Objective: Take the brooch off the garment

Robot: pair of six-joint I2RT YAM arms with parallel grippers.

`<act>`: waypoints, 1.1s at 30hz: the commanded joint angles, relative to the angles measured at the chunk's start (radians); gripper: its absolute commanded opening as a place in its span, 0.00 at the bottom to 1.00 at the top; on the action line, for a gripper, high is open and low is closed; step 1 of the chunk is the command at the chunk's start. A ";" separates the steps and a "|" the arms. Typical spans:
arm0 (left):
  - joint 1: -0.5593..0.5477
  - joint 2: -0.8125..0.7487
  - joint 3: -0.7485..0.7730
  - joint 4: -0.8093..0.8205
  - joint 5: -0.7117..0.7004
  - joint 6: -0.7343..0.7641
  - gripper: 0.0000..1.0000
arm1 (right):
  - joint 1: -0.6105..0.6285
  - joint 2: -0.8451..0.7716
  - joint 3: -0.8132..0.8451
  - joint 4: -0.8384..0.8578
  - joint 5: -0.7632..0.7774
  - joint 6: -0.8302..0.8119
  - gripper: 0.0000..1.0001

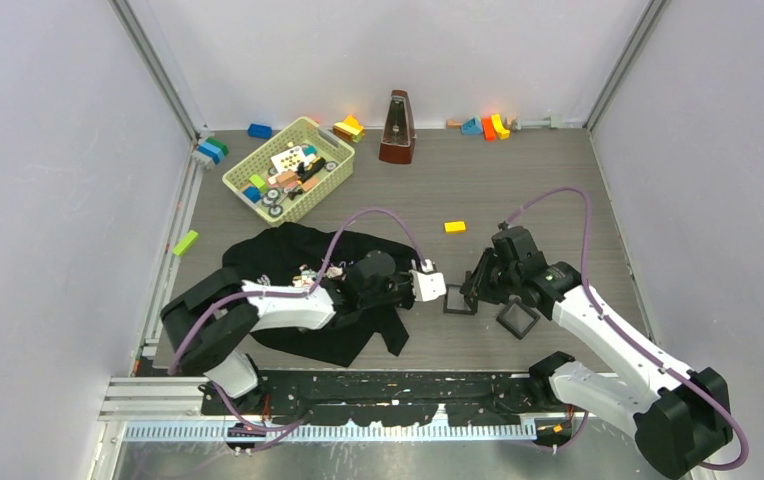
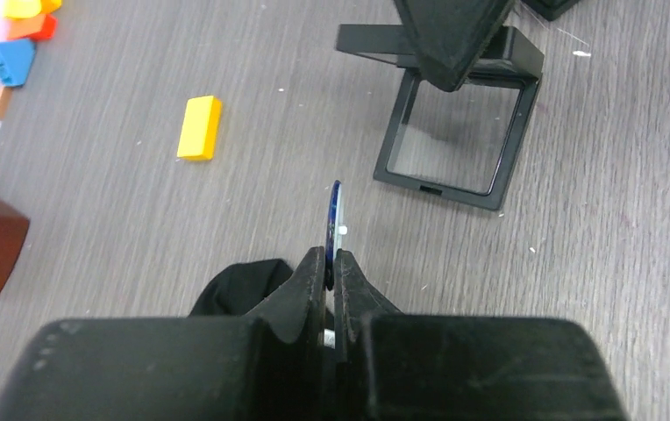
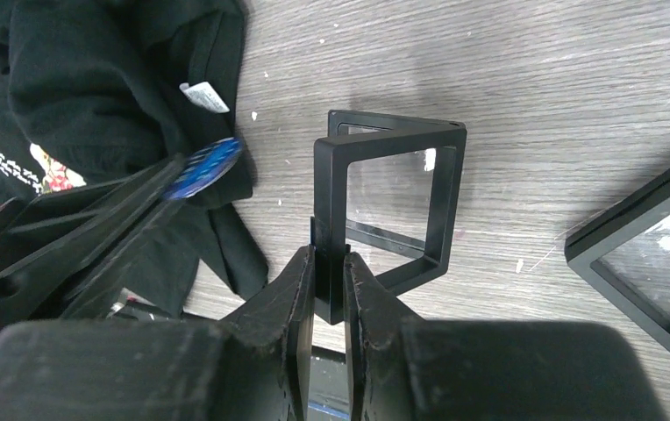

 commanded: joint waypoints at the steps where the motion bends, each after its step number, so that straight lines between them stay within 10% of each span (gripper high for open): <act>1: -0.004 0.071 0.046 0.165 0.092 0.099 0.00 | -0.003 -0.023 0.000 0.031 -0.062 -0.039 0.01; 33: -0.004 0.214 0.113 0.064 0.203 0.138 0.00 | -0.003 -0.022 -0.124 0.259 -0.146 0.059 0.00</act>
